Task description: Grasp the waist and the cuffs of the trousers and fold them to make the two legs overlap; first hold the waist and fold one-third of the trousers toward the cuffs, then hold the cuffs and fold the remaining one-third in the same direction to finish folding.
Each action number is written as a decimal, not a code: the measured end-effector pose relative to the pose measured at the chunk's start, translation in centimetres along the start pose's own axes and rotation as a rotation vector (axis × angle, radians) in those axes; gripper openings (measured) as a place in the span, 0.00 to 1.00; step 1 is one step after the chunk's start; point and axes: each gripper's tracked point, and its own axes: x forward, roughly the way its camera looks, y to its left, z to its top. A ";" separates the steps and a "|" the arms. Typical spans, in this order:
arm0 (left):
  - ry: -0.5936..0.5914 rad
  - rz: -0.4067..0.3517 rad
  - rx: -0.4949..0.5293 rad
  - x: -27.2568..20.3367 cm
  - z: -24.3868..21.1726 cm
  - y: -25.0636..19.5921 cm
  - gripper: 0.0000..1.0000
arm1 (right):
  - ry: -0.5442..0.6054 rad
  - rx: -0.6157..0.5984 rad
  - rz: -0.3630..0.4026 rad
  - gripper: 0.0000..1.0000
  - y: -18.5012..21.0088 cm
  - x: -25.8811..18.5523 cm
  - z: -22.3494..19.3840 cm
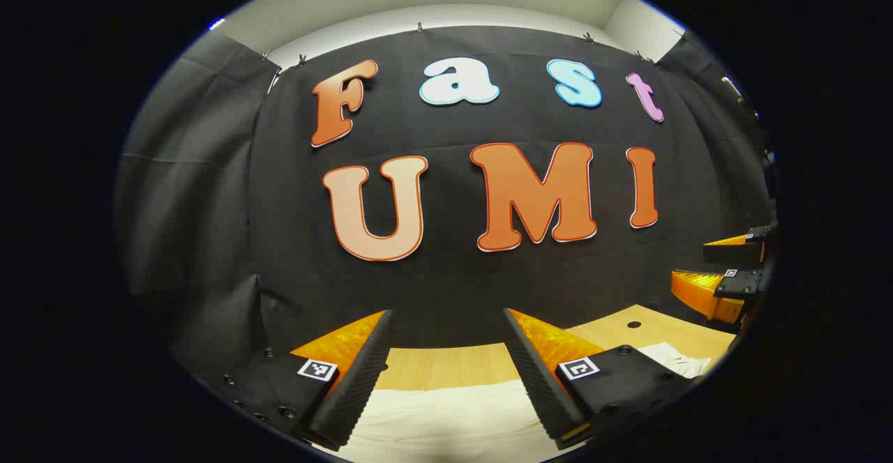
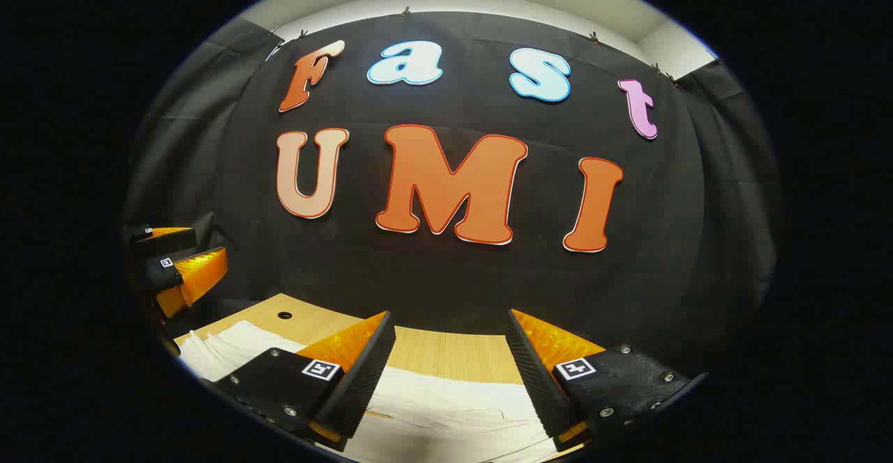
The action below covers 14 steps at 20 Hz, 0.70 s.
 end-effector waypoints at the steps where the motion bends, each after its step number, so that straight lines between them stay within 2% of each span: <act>1: -0.003 -0.002 0.001 -0.1 0.2 -0.1 0.99 | -0.001 0.003 0.001 0.96 0.0 0.0 0.1; 14: 0.017 -0.017 -0.002 -0.7 -0.9 -1.6 1.00 | 0.036 -0.001 -0.004 0.96 -1.2 -0.8 -1.2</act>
